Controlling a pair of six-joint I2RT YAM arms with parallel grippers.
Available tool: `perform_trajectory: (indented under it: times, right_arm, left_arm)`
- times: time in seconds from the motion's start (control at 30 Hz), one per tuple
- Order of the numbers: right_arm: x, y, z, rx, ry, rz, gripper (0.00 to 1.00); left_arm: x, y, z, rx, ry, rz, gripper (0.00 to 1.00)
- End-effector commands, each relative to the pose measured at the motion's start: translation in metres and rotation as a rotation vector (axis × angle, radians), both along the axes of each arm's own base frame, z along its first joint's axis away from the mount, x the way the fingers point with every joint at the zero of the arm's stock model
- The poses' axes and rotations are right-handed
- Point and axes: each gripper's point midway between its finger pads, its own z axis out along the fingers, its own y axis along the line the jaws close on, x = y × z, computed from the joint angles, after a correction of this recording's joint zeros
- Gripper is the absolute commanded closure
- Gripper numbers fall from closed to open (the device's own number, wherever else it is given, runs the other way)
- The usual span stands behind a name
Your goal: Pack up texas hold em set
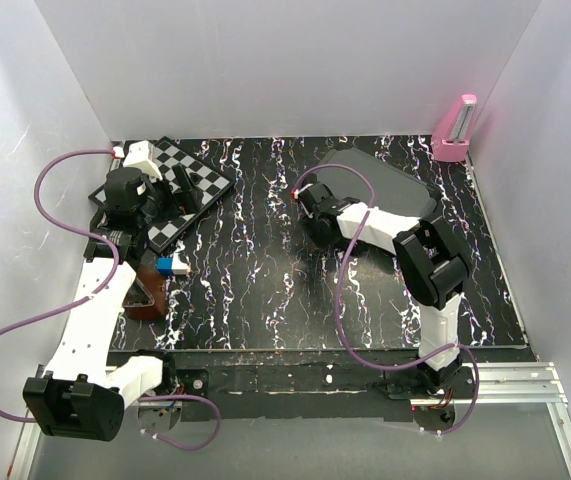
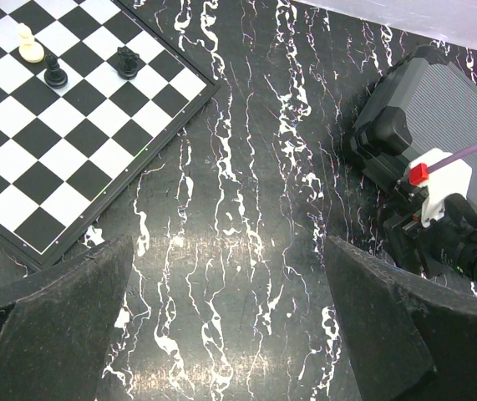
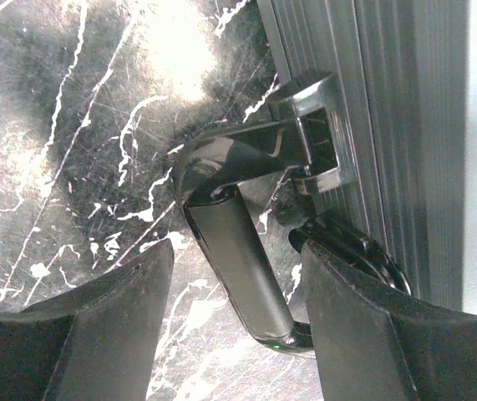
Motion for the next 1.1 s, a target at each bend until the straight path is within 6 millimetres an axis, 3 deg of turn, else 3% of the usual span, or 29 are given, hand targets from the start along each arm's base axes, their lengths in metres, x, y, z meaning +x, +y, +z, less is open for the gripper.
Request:
perform_trajectory:
  times: [0.0, 0.47, 1.07]
  right_arm:
    - [0.010, -0.004, -0.005, -0.050, -0.004, -0.020, 0.30]
    - [-0.004, -0.028, -0.021, -0.151, 0.041, -0.078, 0.29]
    - [-0.022, -0.037, -0.037, -0.151, 0.135, -0.116, 0.30]
  left_arm:
    - [-0.001, 0.003, 0.009, 0.013, -0.028, 0.001, 0.02]
    - [-0.001, 0.008, 0.016, 0.034, -0.045, 0.020, 0.02]
    - [-0.003, 0.008, 0.021, 0.032, -0.058, 0.018, 0.02]
